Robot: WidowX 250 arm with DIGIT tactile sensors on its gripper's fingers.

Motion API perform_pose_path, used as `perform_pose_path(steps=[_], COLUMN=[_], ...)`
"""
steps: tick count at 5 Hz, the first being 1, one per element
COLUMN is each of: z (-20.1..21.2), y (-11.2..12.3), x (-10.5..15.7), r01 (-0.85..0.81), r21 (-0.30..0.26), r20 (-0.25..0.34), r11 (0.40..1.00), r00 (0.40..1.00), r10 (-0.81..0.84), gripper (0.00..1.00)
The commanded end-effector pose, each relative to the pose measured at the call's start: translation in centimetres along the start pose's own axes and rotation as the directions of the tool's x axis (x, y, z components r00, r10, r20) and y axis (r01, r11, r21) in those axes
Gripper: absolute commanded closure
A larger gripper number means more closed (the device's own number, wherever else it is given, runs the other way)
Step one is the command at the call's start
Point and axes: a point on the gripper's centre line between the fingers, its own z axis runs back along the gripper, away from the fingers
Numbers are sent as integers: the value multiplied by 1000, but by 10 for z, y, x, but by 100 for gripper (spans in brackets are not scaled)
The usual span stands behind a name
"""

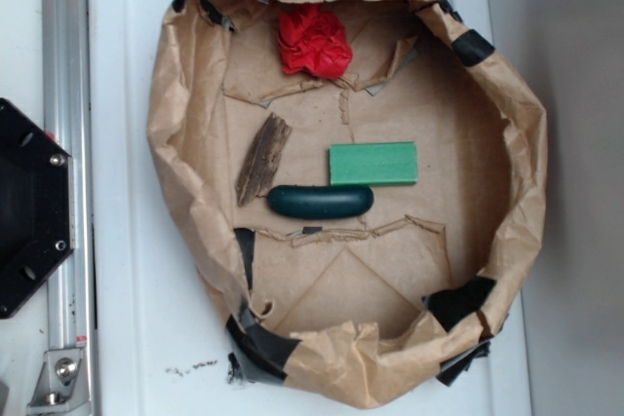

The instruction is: Grab the plastic pickle.

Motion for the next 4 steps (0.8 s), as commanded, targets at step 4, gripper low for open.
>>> perform_pose_path(steps=[4], z=[-101], y=[26], x=[109], r01=[-99], r21=[-49], r20=[-36], r11=[994], r00=[995], r10=[97], gripper=[0])
